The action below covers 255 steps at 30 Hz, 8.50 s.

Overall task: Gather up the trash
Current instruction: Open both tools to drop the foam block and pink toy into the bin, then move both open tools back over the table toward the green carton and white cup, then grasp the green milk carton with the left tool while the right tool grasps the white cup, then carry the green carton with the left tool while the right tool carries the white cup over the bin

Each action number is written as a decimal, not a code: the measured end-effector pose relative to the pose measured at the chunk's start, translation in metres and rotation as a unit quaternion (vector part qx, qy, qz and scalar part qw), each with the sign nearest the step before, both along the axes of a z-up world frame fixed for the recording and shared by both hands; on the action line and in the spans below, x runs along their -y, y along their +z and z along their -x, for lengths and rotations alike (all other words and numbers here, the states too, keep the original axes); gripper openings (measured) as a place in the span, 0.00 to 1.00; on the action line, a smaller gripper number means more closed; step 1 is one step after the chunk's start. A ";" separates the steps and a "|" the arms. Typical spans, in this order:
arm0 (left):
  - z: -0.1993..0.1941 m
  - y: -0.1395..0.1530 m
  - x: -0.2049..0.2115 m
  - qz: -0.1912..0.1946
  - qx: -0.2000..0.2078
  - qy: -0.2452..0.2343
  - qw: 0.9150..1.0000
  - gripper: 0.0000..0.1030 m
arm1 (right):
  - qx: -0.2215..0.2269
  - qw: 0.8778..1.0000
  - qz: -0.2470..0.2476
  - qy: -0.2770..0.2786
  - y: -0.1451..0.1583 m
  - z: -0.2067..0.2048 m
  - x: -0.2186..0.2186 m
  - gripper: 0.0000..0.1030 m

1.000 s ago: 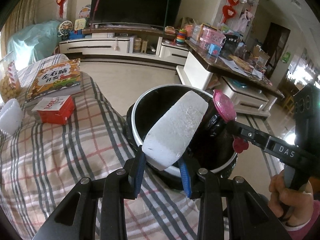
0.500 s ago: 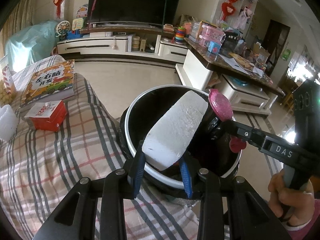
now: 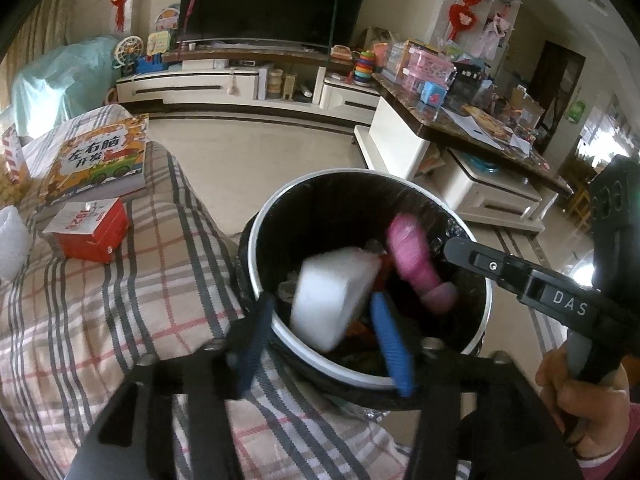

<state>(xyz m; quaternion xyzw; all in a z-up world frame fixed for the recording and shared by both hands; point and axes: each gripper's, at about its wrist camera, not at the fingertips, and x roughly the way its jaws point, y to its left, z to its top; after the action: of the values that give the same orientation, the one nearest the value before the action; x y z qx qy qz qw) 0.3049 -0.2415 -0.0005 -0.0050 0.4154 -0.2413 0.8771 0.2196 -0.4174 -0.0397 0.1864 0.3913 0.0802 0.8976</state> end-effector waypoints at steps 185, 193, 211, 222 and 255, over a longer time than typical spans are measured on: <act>0.107 0.007 -0.150 0.001 0.039 0.104 0.994 0.54 | 0.043 0.991 -0.098 0.085 0.009 0.046 -0.116 0.15; 0.107 0.010 -0.126 -0.007 0.036 0.085 0.996 0.54 | 0.055 0.992 -0.101 0.061 0.013 0.056 -0.096 0.15; 0.093 0.018 -0.075 -0.018 0.048 0.048 0.998 0.54 | 0.072 0.992 -0.100 0.006 0.018 0.060 -0.046 0.15; 0.077 0.017 -0.059 -0.022 0.054 0.032 0.998 0.54 | 0.073 0.993 -0.094 -0.014 0.017 0.060 -0.025 0.15; 0.042 0.011 -0.012 -0.042 0.052 0.022 0.998 0.54 | 0.064 0.995 -0.074 -0.030 0.015 0.036 0.000 0.15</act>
<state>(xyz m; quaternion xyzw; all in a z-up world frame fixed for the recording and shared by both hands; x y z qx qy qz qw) 0.2633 -0.2290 0.0109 0.0352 0.3783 -0.2042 0.9022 0.1838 -0.4177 -0.0251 0.2586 0.3207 0.0937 0.9064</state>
